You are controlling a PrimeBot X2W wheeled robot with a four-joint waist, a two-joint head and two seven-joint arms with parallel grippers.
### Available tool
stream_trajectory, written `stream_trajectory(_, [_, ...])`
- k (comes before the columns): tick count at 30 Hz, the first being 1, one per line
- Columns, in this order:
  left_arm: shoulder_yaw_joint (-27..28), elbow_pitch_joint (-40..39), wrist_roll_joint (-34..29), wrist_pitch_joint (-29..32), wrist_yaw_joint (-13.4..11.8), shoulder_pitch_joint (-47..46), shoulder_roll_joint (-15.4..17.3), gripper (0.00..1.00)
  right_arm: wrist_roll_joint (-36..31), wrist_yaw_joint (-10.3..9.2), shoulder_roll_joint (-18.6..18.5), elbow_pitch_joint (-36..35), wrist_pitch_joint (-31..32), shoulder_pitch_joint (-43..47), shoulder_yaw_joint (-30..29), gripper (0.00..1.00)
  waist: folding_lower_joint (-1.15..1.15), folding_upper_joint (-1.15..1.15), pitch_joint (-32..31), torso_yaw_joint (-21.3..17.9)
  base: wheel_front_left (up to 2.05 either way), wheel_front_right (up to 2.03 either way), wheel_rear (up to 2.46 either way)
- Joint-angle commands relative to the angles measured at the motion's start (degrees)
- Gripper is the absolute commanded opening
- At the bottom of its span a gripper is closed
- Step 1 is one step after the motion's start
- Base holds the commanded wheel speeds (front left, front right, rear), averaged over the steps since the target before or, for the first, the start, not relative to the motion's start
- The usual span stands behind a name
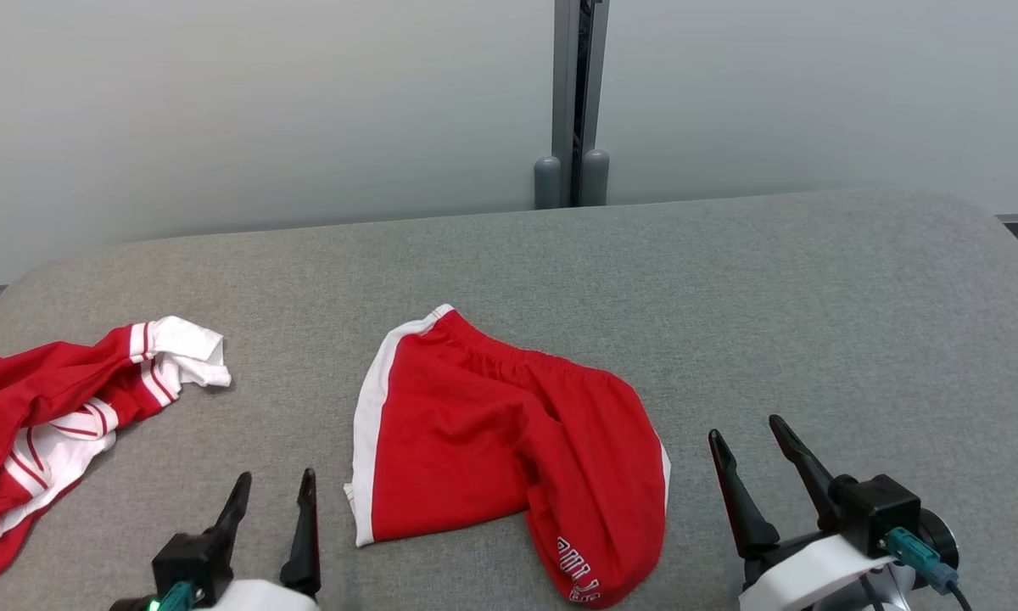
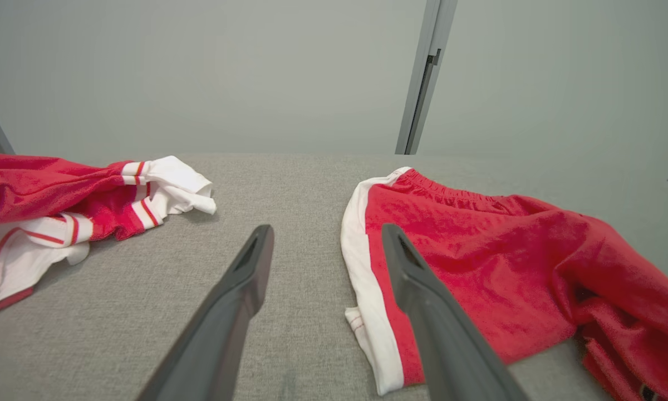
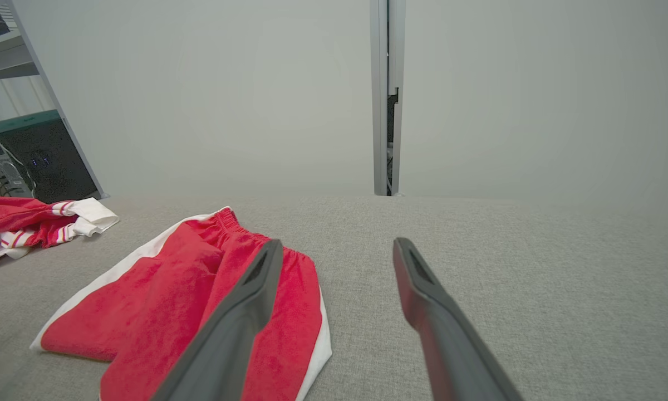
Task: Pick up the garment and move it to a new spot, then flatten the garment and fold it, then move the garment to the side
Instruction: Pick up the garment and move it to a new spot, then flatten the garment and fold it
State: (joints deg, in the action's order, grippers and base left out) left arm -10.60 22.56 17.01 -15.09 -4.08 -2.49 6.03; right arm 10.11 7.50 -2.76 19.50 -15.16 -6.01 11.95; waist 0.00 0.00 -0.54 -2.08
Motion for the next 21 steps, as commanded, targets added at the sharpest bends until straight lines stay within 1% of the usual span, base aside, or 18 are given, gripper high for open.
stream_trajectory(1, [1.4,-0.7,-0.6,-0.1,0.1,1.3,-0.2,1.0,0.2,-0.02,-0.3,0.0,0.0,0.7,0.1,1.0,0.0,0.0,-0.2,0.0,0.0,0.0,0.0])
stream_trajectory(4, [5.4,-3.2,-1.8,-0.1,0.3,5.0,-1.2,1.0,0.3,-0.02,-0.3,-0.1,0.0,1.1,0.3,1.0,0.0,0.0,-0.4,0.0,0.0,0.0,0.0])
stream_trajectory(9, [8.5,-4.8,-4.0,-0.1,1.6,8.3,-2.4,1.0,0.4,-0.02,-0.3,0.4,0.0,1.5,0.6,1.0,0.0,0.0,-0.2,0.4,0.0,0.0,0.0])
stream_trajectory(16, [9.3,-4.7,-5.8,-0.1,3.2,7.4,-3.0,1.0,-0.3,-0.02,-0.3,1.1,0.0,0.3,0.4,1.0,0.0,0.0,0.8,1.8,0.0,0.0,0.0])
stream_trajectory(21, [7.6,-4.7,-4.8,-0.1,3.5,6.1,-3.0,1.0,-1.8,-0.02,-0.3,2.8,0.0,-2.1,-0.1,1.0,0.0,0.0,2.7,4.3,0.0,0.0,0.0])
